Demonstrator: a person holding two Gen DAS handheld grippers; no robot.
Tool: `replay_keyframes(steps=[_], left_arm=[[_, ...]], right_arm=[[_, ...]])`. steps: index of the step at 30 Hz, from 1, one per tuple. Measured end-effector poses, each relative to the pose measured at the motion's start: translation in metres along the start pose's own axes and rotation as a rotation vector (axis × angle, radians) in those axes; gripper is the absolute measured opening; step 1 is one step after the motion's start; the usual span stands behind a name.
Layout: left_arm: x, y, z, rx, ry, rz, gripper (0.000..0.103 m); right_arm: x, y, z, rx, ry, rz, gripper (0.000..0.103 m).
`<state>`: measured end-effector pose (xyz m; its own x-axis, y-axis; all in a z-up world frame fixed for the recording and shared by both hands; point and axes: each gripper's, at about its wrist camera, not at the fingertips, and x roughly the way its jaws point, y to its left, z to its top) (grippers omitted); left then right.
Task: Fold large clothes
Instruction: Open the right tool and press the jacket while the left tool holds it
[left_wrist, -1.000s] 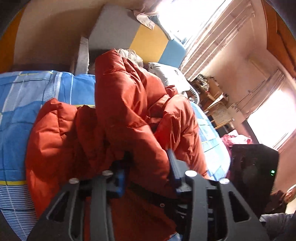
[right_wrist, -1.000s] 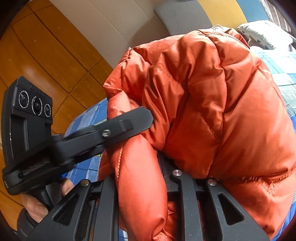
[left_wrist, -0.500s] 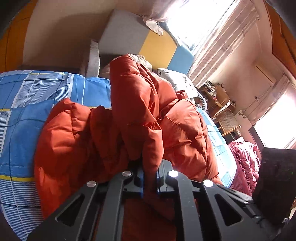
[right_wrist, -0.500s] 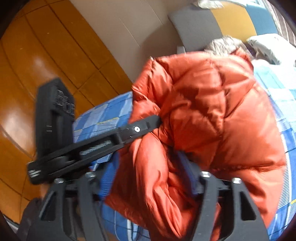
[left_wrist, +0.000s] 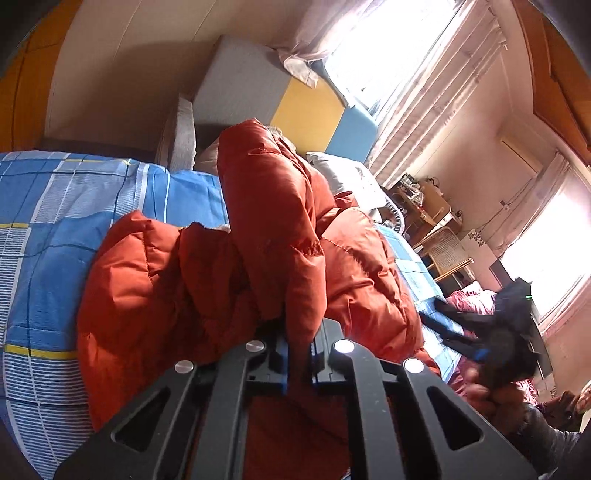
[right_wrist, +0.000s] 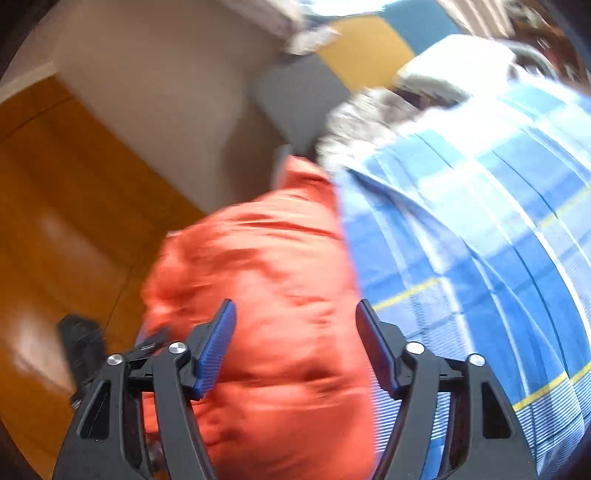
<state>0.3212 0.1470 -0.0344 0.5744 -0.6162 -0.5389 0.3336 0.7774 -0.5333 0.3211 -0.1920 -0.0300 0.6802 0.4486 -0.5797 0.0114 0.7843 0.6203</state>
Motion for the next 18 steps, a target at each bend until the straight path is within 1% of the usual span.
replay_keyframes(steps=[2, 3, 4, 5, 7, 9, 11, 15, 18], left_arm=[[-0.006, 0.0, -0.001, -0.001, -0.012, -0.007, 0.006], [-0.011, 0.0, -0.002, -0.003, -0.02, -0.011, 0.006], [-0.013, 0.0, -0.001, -0.003, -0.023, -0.012, 0.006], [-0.018, 0.002, -0.003, -0.006, -0.029, -0.01, 0.006], [-0.027, 0.01, -0.006, -0.023, -0.04, -0.004, 0.006], [-0.032, 0.023, -0.009, -0.05, -0.045, 0.011, 0.006], [-0.035, 0.038, -0.014, -0.079, -0.046, 0.031, 0.006], [-0.039, 0.064, -0.025, -0.114, -0.028, 0.077, 0.006], [-0.042, 0.078, -0.031, -0.119, -0.012, 0.104, 0.006]], right_arm=[[0.015, -0.014, -0.005, 0.04, 0.049, -0.002, 0.051], [0.02, -0.016, -0.009, 0.053, 0.064, 0.024, 0.048], [0.021, -0.014, -0.012, 0.055, 0.069, 0.041, 0.041], [0.021, -0.008, -0.013, 0.038, 0.072, 0.057, 0.037], [0.021, 0.012, -0.016, -0.04, 0.075, 0.068, 0.037], [0.022, 0.025, -0.014, -0.081, 0.084, 0.083, 0.037], [0.026, 0.043, -0.018, -0.157, 0.088, 0.082, 0.037], [0.033, 0.076, -0.035, -0.29, 0.097, 0.069, 0.037], [0.044, 0.093, -0.045, -0.363, 0.107, 0.058, 0.037]])
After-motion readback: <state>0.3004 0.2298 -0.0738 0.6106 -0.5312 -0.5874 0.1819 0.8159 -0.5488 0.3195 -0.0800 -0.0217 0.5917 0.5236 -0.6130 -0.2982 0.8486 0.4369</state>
